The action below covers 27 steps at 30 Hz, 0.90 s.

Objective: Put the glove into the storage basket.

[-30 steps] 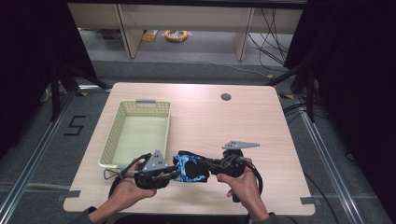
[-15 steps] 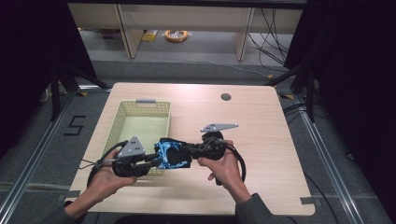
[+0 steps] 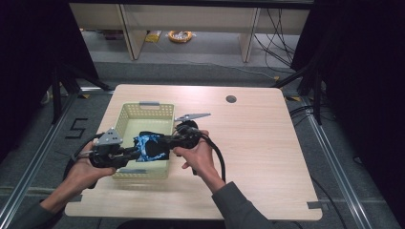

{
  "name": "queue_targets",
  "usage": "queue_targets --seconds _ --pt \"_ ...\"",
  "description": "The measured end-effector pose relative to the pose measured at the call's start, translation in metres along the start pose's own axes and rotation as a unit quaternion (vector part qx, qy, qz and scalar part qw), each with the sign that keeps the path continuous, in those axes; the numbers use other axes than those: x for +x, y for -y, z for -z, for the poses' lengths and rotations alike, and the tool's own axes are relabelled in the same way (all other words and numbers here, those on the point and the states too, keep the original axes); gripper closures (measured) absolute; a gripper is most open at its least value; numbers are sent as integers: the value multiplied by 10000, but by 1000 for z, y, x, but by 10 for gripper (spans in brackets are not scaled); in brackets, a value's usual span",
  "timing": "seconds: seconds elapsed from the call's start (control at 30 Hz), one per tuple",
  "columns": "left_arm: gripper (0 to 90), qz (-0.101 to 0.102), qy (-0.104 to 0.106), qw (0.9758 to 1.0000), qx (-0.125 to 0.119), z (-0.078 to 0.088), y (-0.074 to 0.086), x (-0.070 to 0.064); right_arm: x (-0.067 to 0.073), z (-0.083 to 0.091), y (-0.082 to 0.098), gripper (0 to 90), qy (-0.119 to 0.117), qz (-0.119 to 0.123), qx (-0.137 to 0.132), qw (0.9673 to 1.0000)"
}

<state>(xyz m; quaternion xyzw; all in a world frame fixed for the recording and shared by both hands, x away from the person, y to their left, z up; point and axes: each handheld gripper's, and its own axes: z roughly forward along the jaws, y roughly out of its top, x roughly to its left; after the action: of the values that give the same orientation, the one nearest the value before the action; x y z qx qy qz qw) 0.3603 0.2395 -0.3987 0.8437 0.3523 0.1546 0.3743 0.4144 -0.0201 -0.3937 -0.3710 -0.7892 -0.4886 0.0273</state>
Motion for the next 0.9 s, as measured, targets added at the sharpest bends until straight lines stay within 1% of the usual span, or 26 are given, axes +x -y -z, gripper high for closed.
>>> queue_targets --seconds 0.03,0.13,0.17,0.2,0.23,0.27,0.37,0.4,0.43,0.47,0.53,0.57,0.6,0.63,0.67,0.7,0.73,0.8,0.83,0.87,0.9 --pt "762 49 -35 10000 56 -1 3 4 0 -6 -1 783 2 -28 54 10000" --pt "763 174 -13 9997 159 -6 12 16 -2 -24 -1 783 25 -87 128 9999" --pt "763 195 -38 9996 184 -7 14 19 -3 -31 -1 783 -3 -127 188 9997" --pt "763 242 -7 9995 222 -9 16 22 -3 -34 -1 783 33 -146 209 9997" --pt "763 263 -23 9993 250 -10 18 25 -4 -39 0 783 50 -184 223 9996" --pt "763 277 -19 9990 345 -12 21 28 -5 -44 0 783 47 -203 261 9994" --pt "767 350 -51 9983 464 -14 24 32 -6 -56 1 783 88 -241 332 9991" --pt "773 350 -46 9981 497 -15 24 33 -6 -59 2 783 123 -270 360 9989" --pt "774 346 -93 9980 527 -15 24 33 -6 -62 2 783 143 -261 374 9989" --pt "776 344 -43 9980 538 -16 24 35 -7 -66 3 783 182 -267 404 9987" --pt "777 369 -45 9976 582 -18 25 36 -9 -73 5 784 209 -390 468 9979" --pt "776 430 -50 9974 578 -20 26 36 -9 -75 5 784 206 -425 504 9976" --pt "775 386 -35 9968 693 -21 27 38 -10 -78 6 785 234 -440 536 9973" --pt "773 426 -29 9966 697 -23 29 39 -10 -80 7 785 271 -417 531 9974" --pt "771 438 -30 9964 727 -23 31 40 -10 -81 6 785 253 -445 561 9971" --pt "771 437 -41 9965 715 -24 32 41 -10 -82 6 785 277 -448 562 9970" --pt "770 433 -51 9964 733 -24 33 42 -10 -83 6 785 246 -407 558 9973" --pt "767 521 -75 9963 681 -25 33 43 -10 -84 5 786 252 -477 560 9970" --pt "765 475 -71 9963 718 -24 33 45 -10 -85 4 786 229 -471 543 9971" --pt "764 505 -100 9962 706 -24 33 46 -9 -85 4 786 182 -539 554 9968" --pt "764 494 -115 9961 724 -22 33 46 -9 -85 3 786 195 -554 532 9969"
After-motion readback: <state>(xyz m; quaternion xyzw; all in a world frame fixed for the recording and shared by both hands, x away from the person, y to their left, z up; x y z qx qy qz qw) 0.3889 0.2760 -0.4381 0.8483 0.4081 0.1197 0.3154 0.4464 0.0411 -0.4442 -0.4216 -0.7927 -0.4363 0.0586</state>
